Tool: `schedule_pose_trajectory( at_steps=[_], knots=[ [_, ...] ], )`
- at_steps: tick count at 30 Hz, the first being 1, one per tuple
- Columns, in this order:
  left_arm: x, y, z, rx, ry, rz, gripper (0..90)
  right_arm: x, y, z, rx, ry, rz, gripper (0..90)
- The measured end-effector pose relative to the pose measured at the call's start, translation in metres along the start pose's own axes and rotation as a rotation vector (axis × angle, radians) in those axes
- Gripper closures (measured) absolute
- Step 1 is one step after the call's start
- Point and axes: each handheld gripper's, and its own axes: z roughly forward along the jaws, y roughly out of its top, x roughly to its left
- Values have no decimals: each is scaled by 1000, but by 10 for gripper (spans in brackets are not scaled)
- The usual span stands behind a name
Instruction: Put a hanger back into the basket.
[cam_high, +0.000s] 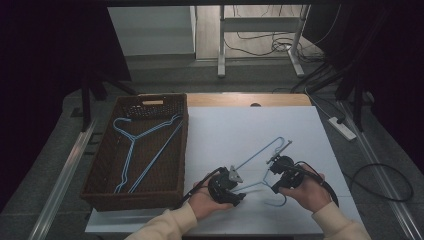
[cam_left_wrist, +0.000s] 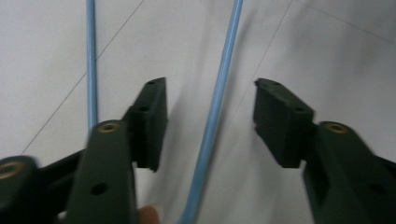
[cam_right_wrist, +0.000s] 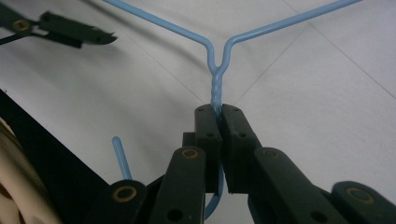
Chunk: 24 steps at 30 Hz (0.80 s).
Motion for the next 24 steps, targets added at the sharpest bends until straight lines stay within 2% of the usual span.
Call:
schedule_pose_trajectory(
  at_steps=[6,11,15,19,24],
  knots=[
    [3,-1,0,5,-30,3,701,1,-1,-3,-6,4,-3,866],
    [4,-1,3,18,-41,10,785,1,-1,-4,-16,10,0,866],
    [5,-1,3,18,-42,24,818,0,-2,-5,-21,16,1,865],
    [2,-2,1,10,-39,63,840,-1,-3,-7,-43,21,0,864],
    [-3,-1,-7,-11,-27,99,867,-9,-7,-16,-135,52,3,846]
  ],
)
